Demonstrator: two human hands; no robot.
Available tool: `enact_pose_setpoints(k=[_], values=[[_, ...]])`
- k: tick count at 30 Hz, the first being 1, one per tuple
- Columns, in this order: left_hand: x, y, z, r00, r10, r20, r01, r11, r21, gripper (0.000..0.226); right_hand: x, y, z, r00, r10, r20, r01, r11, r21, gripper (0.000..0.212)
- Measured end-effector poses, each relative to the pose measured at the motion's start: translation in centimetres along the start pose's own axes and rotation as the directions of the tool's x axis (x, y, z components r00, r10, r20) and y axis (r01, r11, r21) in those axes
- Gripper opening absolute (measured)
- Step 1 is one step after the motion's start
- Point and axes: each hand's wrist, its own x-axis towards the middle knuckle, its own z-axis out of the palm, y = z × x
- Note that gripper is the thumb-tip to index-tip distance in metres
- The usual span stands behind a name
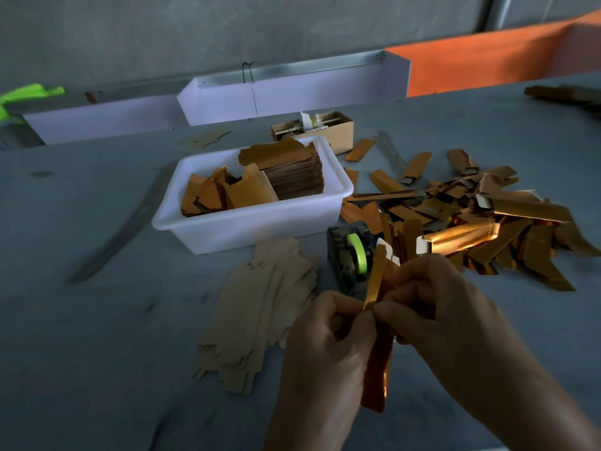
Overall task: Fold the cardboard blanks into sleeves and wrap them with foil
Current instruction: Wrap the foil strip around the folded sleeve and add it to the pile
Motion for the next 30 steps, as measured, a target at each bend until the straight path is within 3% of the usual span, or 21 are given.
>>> enact_pose_setpoints(k=[13, 22, 27, 30], values=[[0.3, -0.3, -0.2, 0.997, -0.074, -0.004, 0.074, 0.997, -0.026, 0.019, -0.2, -1.3, 0.6, 0.999, -0.034, -0.016, 0.028, 0.967, -0.252, 0.024], [-1.0, -1.2, 1.6, 0.965, 0.146, -0.218, -0.127, 0.987, 0.1, 0.016, -0.6, -3.1, 0.3, 0.999, 0.0, -0.038, -0.017, 0.885, -0.466, 0.036], [-0.9, -0.7, 1.4, 0.895, 0.308, -0.322, -0.261, 0.948, 0.181, 0.015, -0.7, -2.2, 0.1, 0.995, -0.025, -0.093, -0.02, 0.893, -0.451, 0.049], [-0.7, -0.4, 1.0, 0.919, 0.287, -0.271, -0.243, 0.952, 0.186, 0.016, -0.6, -1.4, 0.3, 0.997, 0.038, -0.06, -0.049, 0.979, -0.2, 0.052]])
